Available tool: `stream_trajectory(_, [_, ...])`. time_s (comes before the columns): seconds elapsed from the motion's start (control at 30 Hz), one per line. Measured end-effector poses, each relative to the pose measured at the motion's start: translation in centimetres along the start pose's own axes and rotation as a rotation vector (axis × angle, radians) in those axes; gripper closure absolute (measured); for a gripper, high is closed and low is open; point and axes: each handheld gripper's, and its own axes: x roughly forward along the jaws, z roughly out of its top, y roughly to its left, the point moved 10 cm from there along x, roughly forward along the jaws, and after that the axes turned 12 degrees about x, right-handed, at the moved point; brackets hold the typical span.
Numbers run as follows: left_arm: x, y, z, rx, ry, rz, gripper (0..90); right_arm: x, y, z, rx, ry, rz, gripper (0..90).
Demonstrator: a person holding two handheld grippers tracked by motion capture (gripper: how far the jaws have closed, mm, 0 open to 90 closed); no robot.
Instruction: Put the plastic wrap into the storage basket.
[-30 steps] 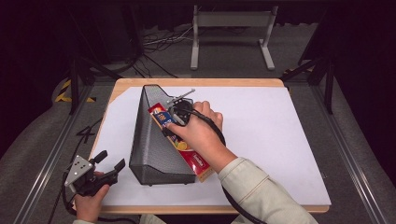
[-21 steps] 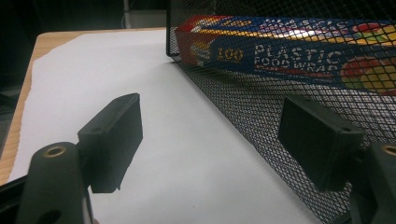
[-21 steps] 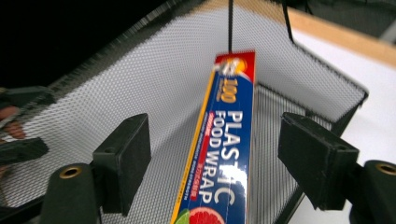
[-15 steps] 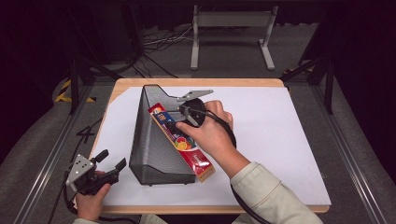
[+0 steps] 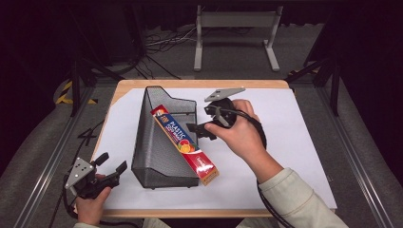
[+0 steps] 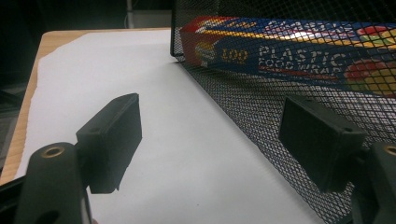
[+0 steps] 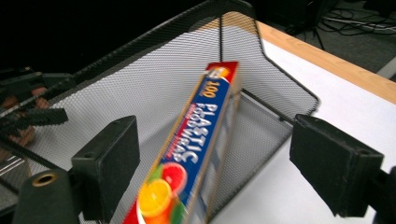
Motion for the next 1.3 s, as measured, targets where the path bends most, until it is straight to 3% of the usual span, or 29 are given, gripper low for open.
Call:
stream_trajectory(0.17, [0.3, -0.1, -0.1, -0.002, 0.010, -0.004, 22.2, -2.3, -2.2, -0.9, 0.019, -0.013, -0.015, 16.0])
stream_trajectory(0.3, [0.4, -0.2, -0.1, 0.002, 0.013, -0.005, 21.9, -4.4, -3.5, -1.4, -0.026, -0.056, 0.005, 16.5])
stream_trajectory(0.4, [0.5, -0.1, -0.1, 0.001, 0.015, -0.003, 21.9, -5.6, -4.6, -2.0, -0.029, -0.062, 0.005, 16.4])
stream_trajectory(0.97, [0.4, -0.1, -0.3, 0.006, 0.023, 0.002, 21.8, -10.9, -10.7, -4.8, 0.027, -0.098, -0.062, 15.3])
stream_trajectory(1.1, [0.4, -0.1, -0.3, 0.004, 0.025, 0.004, 21.8, -11.5, -11.6, -5.2, 0.031, -0.090, -0.083, 15.0])
stream_trajectory(1.3, [0.5, -0.1, -0.3, 0.004, 0.025, 0.004, 21.8, -12.8, -14.2, -6.1, 0.049, -0.076, -0.163, 14.8])
